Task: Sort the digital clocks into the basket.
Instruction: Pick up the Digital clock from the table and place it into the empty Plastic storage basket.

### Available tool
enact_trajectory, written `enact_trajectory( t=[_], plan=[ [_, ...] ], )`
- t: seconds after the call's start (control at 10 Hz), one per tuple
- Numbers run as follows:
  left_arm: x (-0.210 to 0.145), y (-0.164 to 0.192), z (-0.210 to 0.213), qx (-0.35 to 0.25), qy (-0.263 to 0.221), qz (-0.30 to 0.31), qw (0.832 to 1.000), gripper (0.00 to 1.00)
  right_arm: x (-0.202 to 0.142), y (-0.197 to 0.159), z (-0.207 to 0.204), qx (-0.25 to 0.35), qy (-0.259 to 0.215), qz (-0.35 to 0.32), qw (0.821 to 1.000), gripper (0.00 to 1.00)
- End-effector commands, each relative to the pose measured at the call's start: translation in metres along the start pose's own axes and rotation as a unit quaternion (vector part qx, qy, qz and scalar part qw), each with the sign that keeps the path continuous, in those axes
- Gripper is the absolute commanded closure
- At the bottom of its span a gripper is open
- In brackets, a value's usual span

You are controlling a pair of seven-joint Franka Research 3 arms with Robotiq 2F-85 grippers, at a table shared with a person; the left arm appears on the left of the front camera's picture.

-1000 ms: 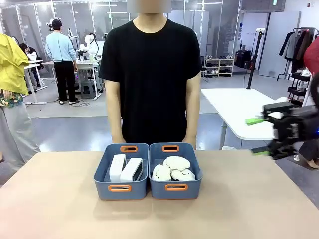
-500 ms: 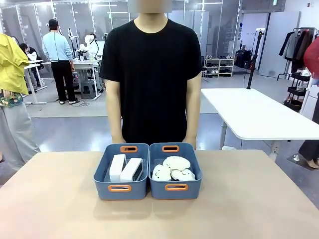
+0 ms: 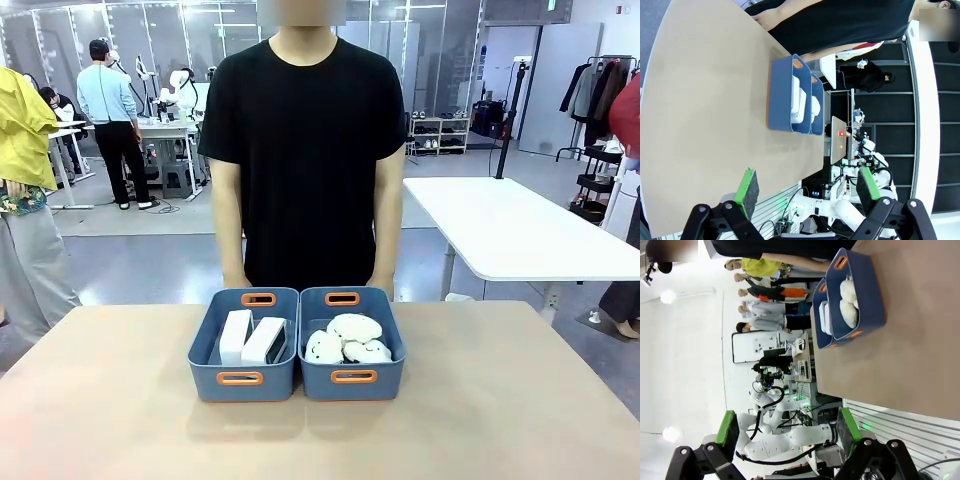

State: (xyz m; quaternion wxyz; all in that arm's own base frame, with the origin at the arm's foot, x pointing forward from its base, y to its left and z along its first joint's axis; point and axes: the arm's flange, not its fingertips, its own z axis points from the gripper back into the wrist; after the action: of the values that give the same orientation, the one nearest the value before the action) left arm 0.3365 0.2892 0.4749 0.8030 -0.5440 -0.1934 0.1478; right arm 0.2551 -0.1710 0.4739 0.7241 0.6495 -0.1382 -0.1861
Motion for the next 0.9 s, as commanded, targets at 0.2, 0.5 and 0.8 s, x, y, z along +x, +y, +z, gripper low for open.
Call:
enact_trajectory(
  t=[0.2,0.5,0.8],
  plan=[
    [-0.0017,-0.0029,0.0003,-0.008,0.0,0.002,1.0,0.0,-0.0015,-0.0013,0.0003,-0.005,0.011,0.003,1.0,0.0],
    [-0.0017,-0.0029,0.0003,-0.008,0.0,0.002,1.0,0.0,-0.0015,-0.0013,0.0003,-0.005,0.011,0.003,1.0,0.0],
    [-0.0017,-0.0029,0.0003,-0.008,0.0,0.002,1.0,0.0,-0.0015,-0.0013,0.0003,-0.005,0.011,0.003,1.0,0.0]
  ],
)
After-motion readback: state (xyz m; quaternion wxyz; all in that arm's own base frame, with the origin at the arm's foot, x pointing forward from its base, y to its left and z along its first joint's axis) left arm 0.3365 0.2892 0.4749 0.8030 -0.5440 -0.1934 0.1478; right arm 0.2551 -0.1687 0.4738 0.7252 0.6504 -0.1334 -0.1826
